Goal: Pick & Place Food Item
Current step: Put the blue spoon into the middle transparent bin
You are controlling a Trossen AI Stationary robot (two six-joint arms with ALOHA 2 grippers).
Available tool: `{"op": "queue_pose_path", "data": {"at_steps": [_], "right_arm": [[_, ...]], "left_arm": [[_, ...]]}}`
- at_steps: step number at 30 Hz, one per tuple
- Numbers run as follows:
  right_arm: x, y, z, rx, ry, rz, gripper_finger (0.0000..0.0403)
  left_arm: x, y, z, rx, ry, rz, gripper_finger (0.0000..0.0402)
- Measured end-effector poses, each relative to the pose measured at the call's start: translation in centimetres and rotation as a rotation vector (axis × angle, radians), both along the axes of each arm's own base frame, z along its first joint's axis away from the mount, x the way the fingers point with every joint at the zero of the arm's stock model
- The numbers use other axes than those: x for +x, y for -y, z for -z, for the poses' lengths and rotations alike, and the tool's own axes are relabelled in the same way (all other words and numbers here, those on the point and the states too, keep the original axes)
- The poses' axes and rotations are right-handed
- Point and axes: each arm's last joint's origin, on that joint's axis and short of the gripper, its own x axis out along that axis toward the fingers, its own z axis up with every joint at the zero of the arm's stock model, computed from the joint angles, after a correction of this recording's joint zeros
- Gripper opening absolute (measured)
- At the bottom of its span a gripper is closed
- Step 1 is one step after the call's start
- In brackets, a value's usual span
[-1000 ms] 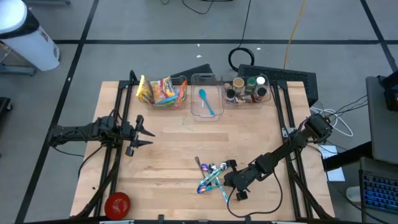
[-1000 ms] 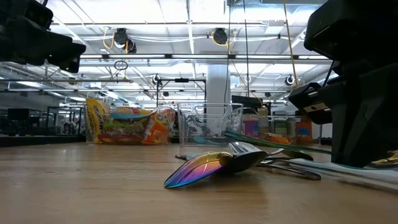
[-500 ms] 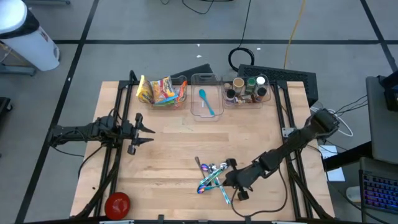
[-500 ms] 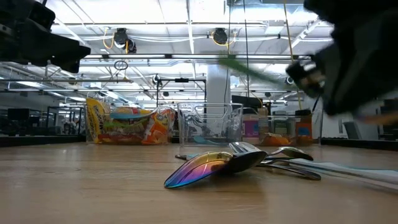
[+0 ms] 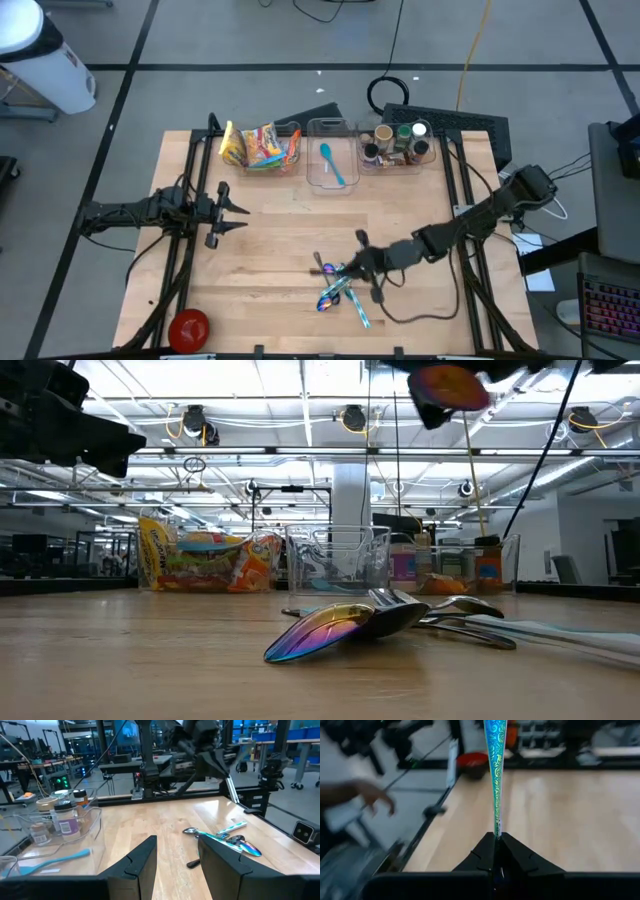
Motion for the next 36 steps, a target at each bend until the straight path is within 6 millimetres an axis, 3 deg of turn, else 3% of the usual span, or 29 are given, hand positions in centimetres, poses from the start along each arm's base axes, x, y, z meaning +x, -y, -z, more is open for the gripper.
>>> {"op": "queue_pose_path", "data": {"at_steps": [12,17,30,33,36], "right_arm": [[2.8,7.1,-0.9,0.014,0.114,0.237,0.0007],[3.4,11.0,-1.4,0.002,0.167,0.437,0.0009],[2.2,22.9,-1.3,0.102,0.149,0.852,0.0005],[2.3,24.8,-1.3,0.135,0.137,0.916,0.0005],[2.8,25.4,0.1,0.112,0.076,0.927,0.0005]], "left_arm": [[0.0,0.0,0.0,-0.001,0.000,0.000,0.0152],[0.0,0.0,0.0,0.000,0.000,0.000,0.0152],[0.0,0.0,0.0,-0.001,0.000,0.000,0.0152],[0.0,0.0,0.0,-0.001,0.000,0.000,0.0152],[0.0,0.0,0.0,-0.001,0.000,0.000,0.0152]]}}
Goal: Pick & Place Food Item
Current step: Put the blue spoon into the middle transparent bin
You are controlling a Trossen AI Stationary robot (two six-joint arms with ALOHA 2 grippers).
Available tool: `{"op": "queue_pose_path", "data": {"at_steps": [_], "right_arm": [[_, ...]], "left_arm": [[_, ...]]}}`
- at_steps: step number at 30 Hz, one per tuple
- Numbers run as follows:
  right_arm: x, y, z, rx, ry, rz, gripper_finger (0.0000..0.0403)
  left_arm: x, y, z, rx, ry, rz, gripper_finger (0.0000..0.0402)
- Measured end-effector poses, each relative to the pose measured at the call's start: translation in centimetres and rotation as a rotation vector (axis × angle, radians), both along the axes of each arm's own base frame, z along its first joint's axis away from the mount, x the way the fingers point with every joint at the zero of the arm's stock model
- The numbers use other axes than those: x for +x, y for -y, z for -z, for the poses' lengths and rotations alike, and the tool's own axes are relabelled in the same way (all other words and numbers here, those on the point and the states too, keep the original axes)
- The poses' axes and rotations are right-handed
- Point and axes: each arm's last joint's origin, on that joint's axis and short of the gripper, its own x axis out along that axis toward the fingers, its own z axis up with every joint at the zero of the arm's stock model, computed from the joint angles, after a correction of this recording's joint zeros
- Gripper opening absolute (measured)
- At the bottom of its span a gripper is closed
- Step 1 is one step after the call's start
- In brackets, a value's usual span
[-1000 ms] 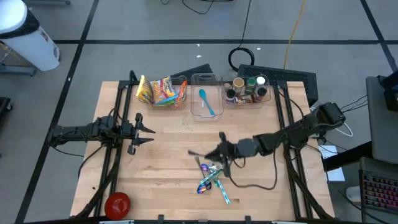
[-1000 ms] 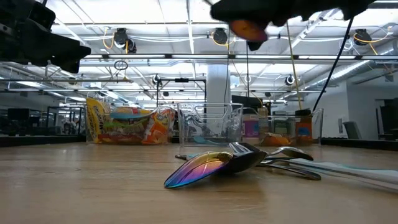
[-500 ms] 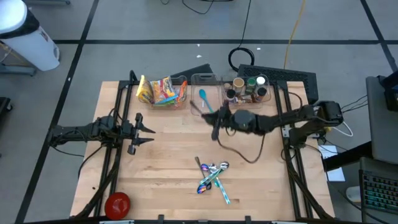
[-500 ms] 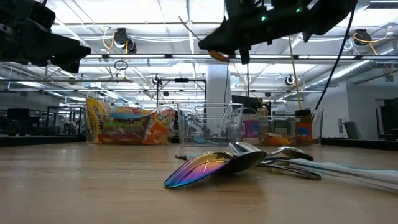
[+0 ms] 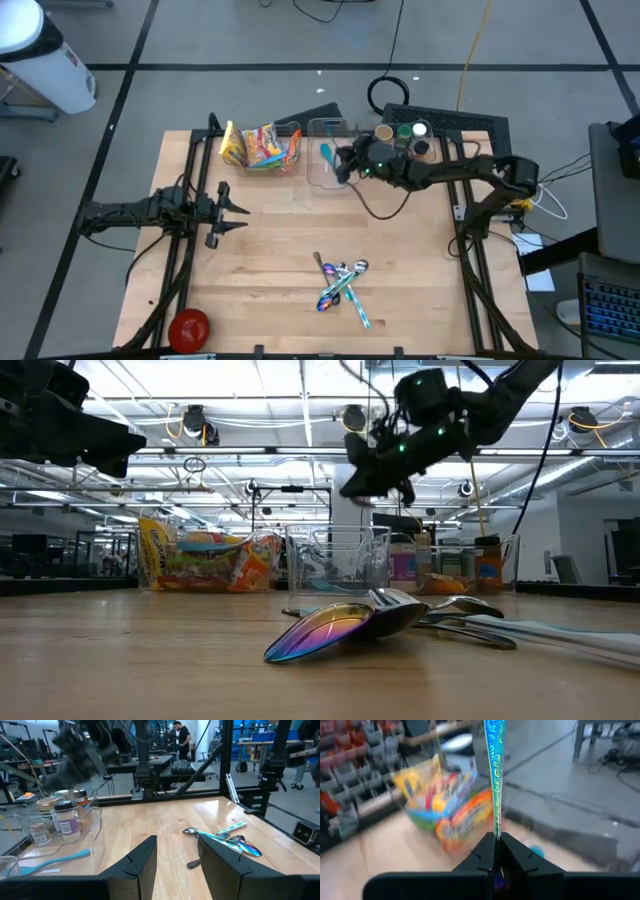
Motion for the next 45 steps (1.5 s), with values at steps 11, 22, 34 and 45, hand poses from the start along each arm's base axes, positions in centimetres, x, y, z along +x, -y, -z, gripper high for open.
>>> {"op": "queue_pose_path", "data": {"at_steps": [11,22,34,45], "right_arm": [[1.4,2.0,4.6,0.057,-0.147,0.045,0.0008],[1.6,1.5,5.4,0.066,-0.193,0.034,0.0010],[2.9,-1.8,5.7,0.063,-0.354,0.026,0.0005],[2.9,-1.2,5.2,0.044,-0.408,0.037,0.0006]], "left_arm": [[0.0,0.0,-0.1,0.000,0.005,0.001,0.0152],[0.0,0.0,-0.1,0.000,0.006,0.000,0.0152],[0.0,0.0,-0.1,0.000,0.006,0.000,0.0152],[0.0,0.0,-0.1,0.000,0.006,0.000,0.0152]]}}
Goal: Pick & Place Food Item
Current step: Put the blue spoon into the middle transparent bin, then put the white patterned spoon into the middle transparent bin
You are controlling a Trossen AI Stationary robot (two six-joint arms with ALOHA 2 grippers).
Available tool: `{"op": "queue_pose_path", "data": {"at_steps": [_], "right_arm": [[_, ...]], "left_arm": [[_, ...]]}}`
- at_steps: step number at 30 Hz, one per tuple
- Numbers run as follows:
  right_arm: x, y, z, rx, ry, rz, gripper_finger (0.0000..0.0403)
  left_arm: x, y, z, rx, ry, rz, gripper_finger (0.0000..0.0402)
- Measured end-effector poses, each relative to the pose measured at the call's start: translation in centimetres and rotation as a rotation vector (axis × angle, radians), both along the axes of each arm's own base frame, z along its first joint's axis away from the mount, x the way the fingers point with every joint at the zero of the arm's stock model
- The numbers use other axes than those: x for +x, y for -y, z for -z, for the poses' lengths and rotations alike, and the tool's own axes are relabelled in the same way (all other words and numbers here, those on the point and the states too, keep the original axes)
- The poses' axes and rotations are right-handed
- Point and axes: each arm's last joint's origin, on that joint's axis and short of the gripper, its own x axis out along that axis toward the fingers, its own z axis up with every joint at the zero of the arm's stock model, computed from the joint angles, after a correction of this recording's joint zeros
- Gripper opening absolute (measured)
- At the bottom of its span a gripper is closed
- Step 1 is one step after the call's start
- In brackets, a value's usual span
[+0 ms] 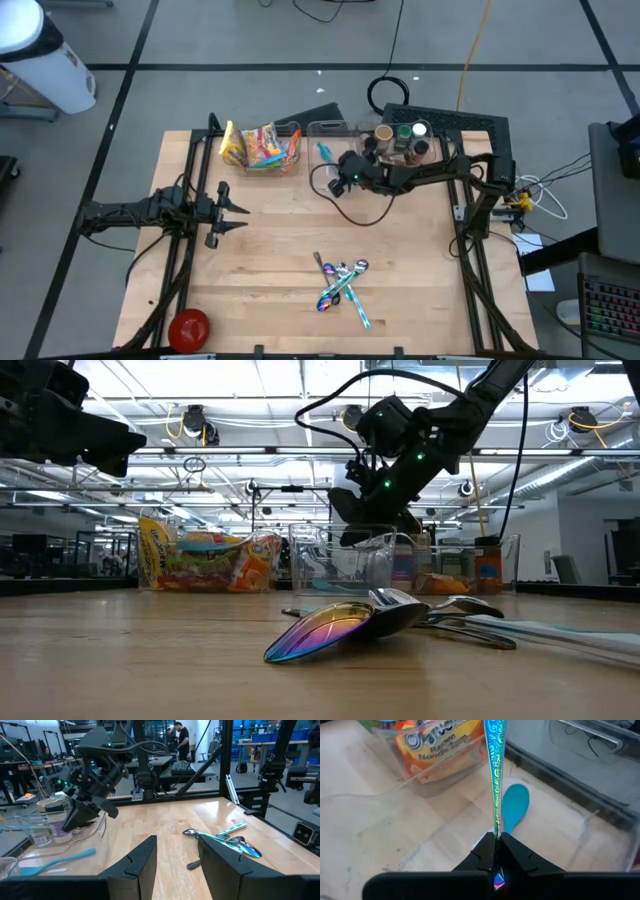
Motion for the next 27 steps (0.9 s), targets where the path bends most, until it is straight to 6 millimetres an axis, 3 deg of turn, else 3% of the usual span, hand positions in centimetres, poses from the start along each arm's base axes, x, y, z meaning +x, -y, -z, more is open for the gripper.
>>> {"op": "queue_pose_path", "data": {"at_steps": [6,19,27], "right_arm": [[-0.1,0.3,-0.1,-0.001,0.006,0.011,0.0018],[0.0,0.2,-0.4,-0.038,-0.003,-0.018,0.0123],[-0.5,-2.4,-4.9,-0.144,0.072,-0.135,0.0141]], "left_arm": [[0.0,0.0,0.0,0.000,0.000,0.000,0.0152],[0.0,0.0,0.0,0.000,0.000,0.000,0.0152],[0.0,0.0,0.0,0.000,0.000,0.000,0.0152]]}}
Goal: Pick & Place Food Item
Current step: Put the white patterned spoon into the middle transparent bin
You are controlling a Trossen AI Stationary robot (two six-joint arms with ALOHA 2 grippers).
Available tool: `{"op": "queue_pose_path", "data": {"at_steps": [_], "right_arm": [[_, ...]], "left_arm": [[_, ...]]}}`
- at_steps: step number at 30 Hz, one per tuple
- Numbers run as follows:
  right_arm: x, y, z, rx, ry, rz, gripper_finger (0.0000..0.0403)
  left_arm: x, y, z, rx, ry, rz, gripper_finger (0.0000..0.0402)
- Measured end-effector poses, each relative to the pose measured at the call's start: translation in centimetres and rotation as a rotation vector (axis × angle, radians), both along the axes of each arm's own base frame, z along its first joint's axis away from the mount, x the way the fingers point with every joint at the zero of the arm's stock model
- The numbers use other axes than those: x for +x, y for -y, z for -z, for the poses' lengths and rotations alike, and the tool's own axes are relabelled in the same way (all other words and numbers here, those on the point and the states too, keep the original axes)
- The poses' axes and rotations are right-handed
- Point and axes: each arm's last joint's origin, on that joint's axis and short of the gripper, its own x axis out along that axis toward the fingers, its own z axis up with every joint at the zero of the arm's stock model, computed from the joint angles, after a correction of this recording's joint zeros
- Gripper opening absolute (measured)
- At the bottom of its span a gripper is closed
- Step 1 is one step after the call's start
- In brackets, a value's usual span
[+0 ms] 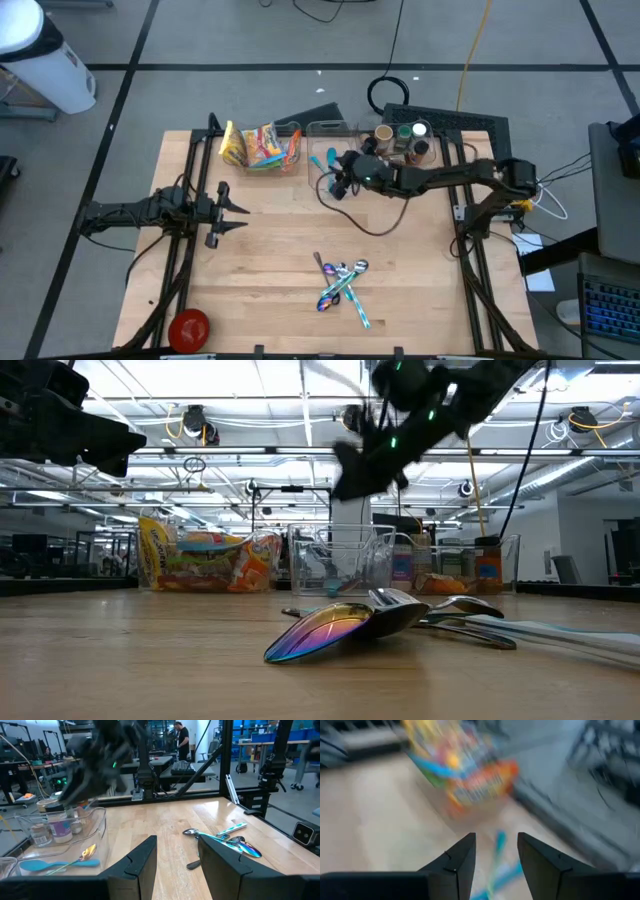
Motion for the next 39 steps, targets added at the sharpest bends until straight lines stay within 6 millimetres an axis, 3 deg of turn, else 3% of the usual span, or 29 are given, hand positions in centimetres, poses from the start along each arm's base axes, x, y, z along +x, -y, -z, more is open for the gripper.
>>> {"op": "queue_pose_path", "data": {"at_steps": [6,10,14,23,30,33,39], "right_arm": [[-0.7,-4.2,-6.2,-0.054,0.147,-0.254,0.0142],[-0.3,-7.5,-11.3,-0.020,0.108,-0.432,0.0142],[1.0,-11.1,-12.3,-0.021,-0.065,-0.569,0.0142],[1.8,-17.5,-6.0,0.017,-0.300,-0.798,0.0142],[2.2,-20.5,-0.9,0.035,-0.431,-0.859,0.0142],[2.9,-21.9,0.9,0.126,-0.430,-0.933,0.0142],[3.6,-22.3,4.7,0.183,-0.528,-0.937,0.0142]], "left_arm": [[0.0,0.0,0.0,0.000,0.000,0.000,0.0152],[0.0,0.0,0.0,0.000,0.000,0.000,0.0152],[0.0,0.0,0.0,0.000,0.001,0.000,0.0152],[0.0,0.0,0.0,0.000,0.001,0.000,0.0152],[0.0,0.0,0.0,0.000,0.001,0.000,0.0152],[0.0,0.0,0.0,0.000,0.000,0.000,0.0152],[0.0,0.0,0.0,0.000,0.001,0.000,0.0152]]}}
